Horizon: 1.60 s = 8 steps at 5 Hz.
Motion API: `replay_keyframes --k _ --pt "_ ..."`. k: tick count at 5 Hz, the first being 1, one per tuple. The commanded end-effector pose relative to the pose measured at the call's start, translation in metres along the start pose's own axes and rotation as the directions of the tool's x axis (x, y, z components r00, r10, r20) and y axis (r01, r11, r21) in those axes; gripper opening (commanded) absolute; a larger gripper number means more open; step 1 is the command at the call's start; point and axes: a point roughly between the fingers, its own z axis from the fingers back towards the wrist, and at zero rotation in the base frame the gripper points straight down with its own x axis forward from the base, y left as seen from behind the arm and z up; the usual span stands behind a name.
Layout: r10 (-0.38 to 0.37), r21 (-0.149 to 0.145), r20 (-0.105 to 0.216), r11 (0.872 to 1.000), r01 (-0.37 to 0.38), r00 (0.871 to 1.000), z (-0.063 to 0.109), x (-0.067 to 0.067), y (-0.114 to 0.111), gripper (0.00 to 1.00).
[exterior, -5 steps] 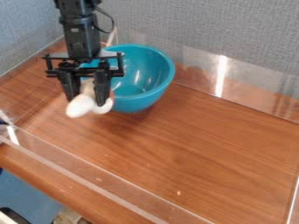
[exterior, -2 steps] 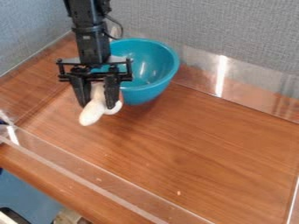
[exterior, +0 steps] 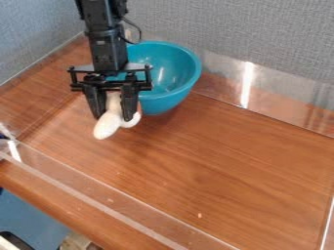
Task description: Put the mushroom in the blue bowl
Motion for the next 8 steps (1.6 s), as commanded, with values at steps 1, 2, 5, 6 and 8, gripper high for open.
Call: replay_keyframes --k 1,2,5,6,8 --pt "-0.030 -0.006 0.059 1.000 0.031 0.998 0.0153 0.0085 -0.0082 0.00" --pt "-0.039 -0.012 0.063 0.999 0.040 0.997 0.0158 0.0094 -0.0095 0.00" --pt "-0.062 -0.023 0.067 0.998 0.064 0.996 0.0163 0.0106 -0.0094 0.00" --pt "-0.070 -0.026 0.069 0.997 0.072 0.995 0.0171 0.0108 -0.0088 0.00" --pt "-0.085 -0.032 0.074 0.996 0.088 0.994 0.0189 0.0111 -0.0072 0.00"
